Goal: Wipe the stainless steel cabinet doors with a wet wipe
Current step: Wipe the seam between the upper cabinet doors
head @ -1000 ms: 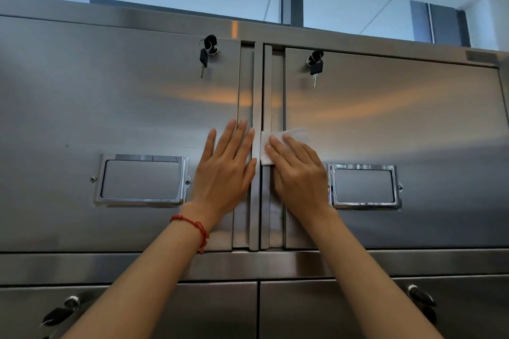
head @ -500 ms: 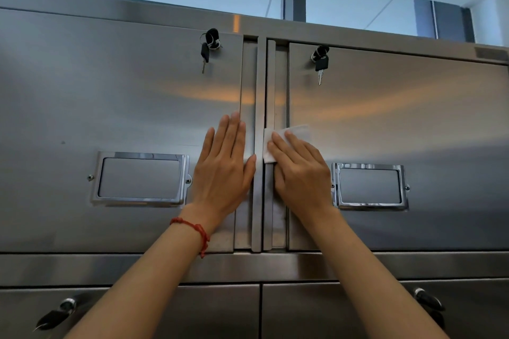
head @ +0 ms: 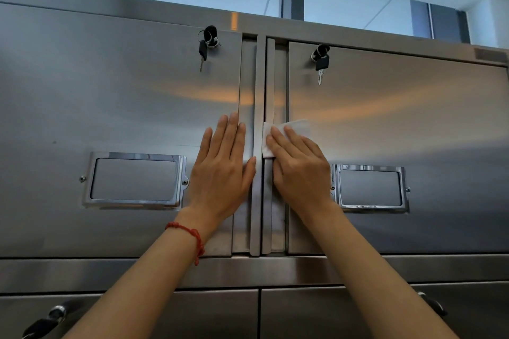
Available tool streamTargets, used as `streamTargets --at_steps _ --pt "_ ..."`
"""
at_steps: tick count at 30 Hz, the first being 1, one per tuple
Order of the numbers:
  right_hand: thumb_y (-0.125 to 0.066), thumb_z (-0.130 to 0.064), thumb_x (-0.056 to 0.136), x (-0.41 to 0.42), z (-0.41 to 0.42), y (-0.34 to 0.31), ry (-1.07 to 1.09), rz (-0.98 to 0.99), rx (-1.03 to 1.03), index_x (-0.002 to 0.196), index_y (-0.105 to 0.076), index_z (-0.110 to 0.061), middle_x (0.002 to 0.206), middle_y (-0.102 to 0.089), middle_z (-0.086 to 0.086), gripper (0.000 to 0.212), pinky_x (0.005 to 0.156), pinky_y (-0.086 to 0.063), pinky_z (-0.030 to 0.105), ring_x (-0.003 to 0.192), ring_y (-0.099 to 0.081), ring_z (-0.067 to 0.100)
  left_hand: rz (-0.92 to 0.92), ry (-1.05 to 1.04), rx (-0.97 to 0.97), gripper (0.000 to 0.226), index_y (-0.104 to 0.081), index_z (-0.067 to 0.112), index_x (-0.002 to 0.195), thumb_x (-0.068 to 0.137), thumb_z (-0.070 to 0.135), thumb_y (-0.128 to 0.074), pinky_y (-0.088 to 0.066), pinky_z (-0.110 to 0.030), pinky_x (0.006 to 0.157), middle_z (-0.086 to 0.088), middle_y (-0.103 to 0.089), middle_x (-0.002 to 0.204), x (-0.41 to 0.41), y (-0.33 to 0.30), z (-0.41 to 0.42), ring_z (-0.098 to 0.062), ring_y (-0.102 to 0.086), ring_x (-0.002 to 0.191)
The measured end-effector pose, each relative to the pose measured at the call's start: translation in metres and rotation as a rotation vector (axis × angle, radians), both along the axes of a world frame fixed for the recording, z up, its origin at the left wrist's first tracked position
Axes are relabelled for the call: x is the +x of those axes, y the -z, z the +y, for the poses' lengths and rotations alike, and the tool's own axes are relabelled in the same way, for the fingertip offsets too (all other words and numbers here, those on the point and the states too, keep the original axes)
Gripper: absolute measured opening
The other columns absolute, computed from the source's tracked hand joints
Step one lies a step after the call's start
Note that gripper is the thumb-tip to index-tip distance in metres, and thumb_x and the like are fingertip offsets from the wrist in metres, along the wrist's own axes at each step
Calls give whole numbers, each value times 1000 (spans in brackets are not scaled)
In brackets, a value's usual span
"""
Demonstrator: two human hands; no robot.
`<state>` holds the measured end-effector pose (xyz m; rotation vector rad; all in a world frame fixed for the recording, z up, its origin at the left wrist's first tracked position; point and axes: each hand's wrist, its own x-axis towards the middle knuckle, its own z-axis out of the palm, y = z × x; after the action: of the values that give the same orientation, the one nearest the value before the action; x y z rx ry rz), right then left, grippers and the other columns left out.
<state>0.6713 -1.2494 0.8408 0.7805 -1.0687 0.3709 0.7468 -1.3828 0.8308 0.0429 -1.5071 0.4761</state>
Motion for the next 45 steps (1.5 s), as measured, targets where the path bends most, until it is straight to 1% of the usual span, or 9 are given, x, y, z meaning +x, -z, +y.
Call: streamTargets --at_steps 9,13,17,20,28,33,38,41,45 --pt "-57 -4 77 -4 0 4 25 42 3 109 -71 -3 116 -67 12 35 95 -46 39 113 -62 29 -1 -1 -4 62 -35 -3 141 100 41 -18 -17 -44 113 -22 -30 149 0 0 0 -33 -26 139" --pt "-47 -5 78 0 -4 -6 13 27 -3 107 -71 -2 114 -68 12 38 95 -46 37 111 -63 28 -8 10 4 66 -35 -3 140 101 43 -11 -20 -46 113 -22 -30 149 0 0 0 -33 -26 139" --pt "-64 -2 71 -4 -1 4 -5 21 42 108 -70 2 115 -67 17 38 97 -46 39 111 -63 30 -6 9 -1 66 -37 -3 139 101 43 -9 -22 -47 113 -22 -31 149 0 1 -1 -34 -27 139" --pt "-66 -1 67 -4 2 4 1 25 86 107 -70 3 113 -67 19 40 96 -47 42 108 -64 31 -11 4 -3 67 -39 -3 139 101 43 -8 -24 -48 112 -23 -31 148 0 0 0 -34 -28 139" --pt "-59 0 70 -4 4 -6 15 31 126 110 -68 5 116 -65 20 41 95 -47 41 109 -63 31 -2 19 -9 66 -38 -2 139 101 44 -10 -20 -46 113 -22 -31 148 0 1 0 -34 -27 139" --pt "-48 -6 81 -6 7 -4 31 78 157 110 -68 5 115 -65 21 36 94 -48 40 108 -64 31 -2 18 -1 66 -41 -2 137 101 43 -11 -24 -48 112 -22 -32 148 1 0 1 -34 -28 138" --pt "-57 0 80 -15 18 -13 93 159 242 114 -66 4 119 -64 21 35 95 -48 40 110 -63 31 3 24 3 59 -41 -2 138 96 38 -28 -24 -48 112 -22 -31 149 0 1 1 -33 -27 139" --pt "-53 -2 86 -20 28 -21 139 227 326 118 -64 2 123 -62 20 34 98 -48 41 115 -60 31 -2 21 6 58 -41 -1 138 96 38 -30 -23 -48 113 -22 -30 149 0 1 0 -33 -26 140" --pt "-66 0 76 -24 36 -29 157 279 403 119 -64 2 125 -60 19 42 100 -47 41 118 -58 30 -3 17 7 58 -43 -1 137 96 37 -31 -23 -48 113 -22 -31 149 1 1 0 -33 -26 140"
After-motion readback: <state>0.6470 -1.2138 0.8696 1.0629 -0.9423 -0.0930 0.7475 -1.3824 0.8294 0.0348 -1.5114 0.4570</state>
